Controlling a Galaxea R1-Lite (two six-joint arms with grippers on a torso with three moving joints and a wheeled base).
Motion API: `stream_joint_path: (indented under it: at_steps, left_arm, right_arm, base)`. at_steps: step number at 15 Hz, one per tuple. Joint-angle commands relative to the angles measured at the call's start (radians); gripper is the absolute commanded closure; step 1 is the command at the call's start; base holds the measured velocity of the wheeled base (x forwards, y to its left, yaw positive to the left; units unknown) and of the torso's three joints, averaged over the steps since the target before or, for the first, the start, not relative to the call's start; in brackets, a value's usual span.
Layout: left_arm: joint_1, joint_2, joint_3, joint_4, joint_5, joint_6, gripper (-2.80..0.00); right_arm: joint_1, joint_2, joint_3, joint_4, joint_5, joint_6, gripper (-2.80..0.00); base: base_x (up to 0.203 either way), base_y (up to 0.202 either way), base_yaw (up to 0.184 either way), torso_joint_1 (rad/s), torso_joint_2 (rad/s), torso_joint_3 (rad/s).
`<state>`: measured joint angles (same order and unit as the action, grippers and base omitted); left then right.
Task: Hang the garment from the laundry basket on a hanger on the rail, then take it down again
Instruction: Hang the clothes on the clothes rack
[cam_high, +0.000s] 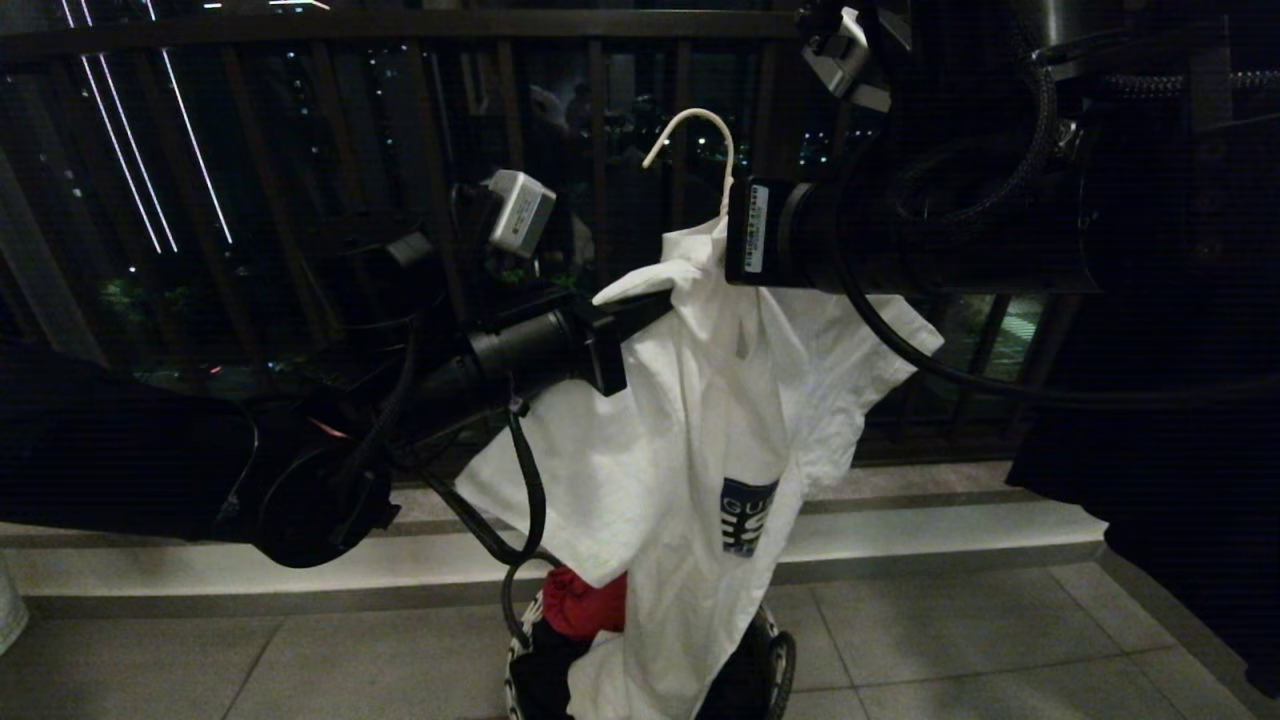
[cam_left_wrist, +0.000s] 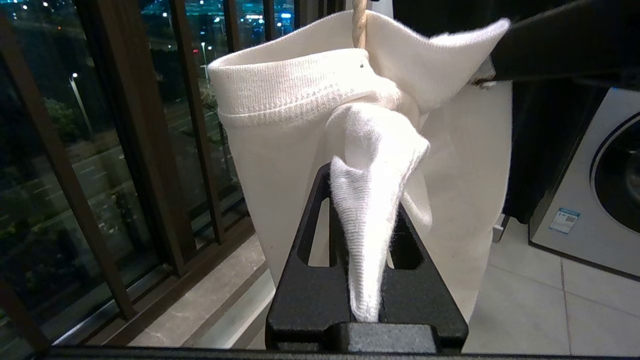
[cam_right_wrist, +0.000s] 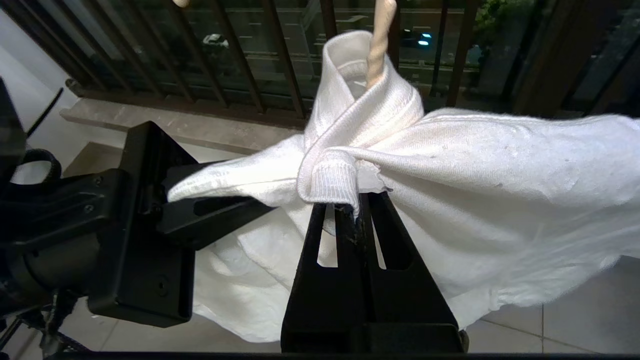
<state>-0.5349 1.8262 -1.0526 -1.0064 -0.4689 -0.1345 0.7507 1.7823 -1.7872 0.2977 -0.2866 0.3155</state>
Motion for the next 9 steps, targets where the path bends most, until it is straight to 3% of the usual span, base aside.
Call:
stream_joint_path:
  at_steps: [1, 2, 3, 9]
  left_arm:
    - [-0.002, 0.007, 0.0, -0.006, -0.002, -0.001, 0.0]
    - [-0.002, 0.007, 0.0, -0.006, -0.002, -0.001, 0.0]
    - [-0.002, 0.007, 0.0, -0.006, -0.002, -0.001, 0.0]
    - [-0.002, 0.005, -0.004, -0.008, 0.0, -0.002, 0.0]
  right_arm:
    - [-0.001, 0.002, 0.0, 0.001, -0.002, 0.002, 0.0]
    - [-0.001, 0.002, 0.0, 0.001, -0.003, 0.002, 0.0]
    - [-0.001, 0.002, 0.0, 0.001, -0.003, 0.002, -2.8]
    - [-0.001, 0.0, 0.009, 0.006, -0.039, 0.004, -2.8]
  base:
    - [0.0, 0.0, 0.0, 0.0, 0.0, 0.0]
    - [0.0, 0.0, 0.0, 0.0, 0.0, 0.0]
    - [0.0, 0.0, 0.0, 0.0, 0.0, 0.0]
    - [0.0, 0.0, 0.0, 0.0, 0.0, 0.0]
